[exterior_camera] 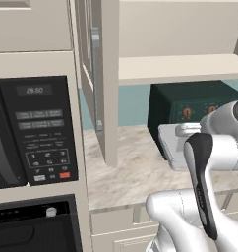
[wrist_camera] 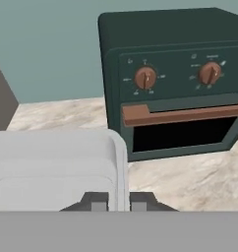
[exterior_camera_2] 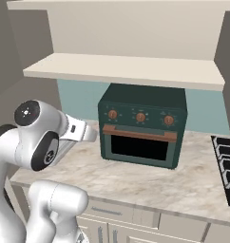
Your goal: Retrieve the tupperware and aluminum foil from the cabinet and place them on the dining counter near the plate with squash and garlic to prepare for storing leftovers.
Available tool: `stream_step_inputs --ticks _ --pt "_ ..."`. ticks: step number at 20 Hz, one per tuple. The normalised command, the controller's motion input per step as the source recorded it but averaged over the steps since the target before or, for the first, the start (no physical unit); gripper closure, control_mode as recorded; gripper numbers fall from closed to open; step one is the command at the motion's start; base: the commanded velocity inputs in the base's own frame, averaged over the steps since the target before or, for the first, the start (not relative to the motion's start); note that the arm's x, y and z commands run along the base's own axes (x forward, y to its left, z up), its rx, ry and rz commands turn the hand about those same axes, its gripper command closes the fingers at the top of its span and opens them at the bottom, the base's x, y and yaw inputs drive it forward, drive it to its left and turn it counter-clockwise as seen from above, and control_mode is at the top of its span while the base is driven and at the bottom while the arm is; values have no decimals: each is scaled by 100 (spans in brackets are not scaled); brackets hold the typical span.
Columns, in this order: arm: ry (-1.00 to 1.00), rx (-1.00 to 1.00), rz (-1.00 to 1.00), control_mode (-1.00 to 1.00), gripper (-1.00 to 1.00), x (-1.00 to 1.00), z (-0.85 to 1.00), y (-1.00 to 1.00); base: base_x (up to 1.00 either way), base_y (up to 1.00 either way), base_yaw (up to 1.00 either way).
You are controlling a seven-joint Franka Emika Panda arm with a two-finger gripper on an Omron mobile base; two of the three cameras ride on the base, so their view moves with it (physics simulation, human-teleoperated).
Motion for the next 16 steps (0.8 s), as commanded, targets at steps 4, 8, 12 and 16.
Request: stream_step_inputs --ticks 4,8,12,16 --pt "0 0 0 100 100 0 0 0 -32 0 6" --pt "0 0 0 100 100 0 0 0 -100 3 22" --pt "0 0 0 100 100 0 0 0 -100 20 45" --pt "0 0 0 100 100 0 0 0 -70 48 67"
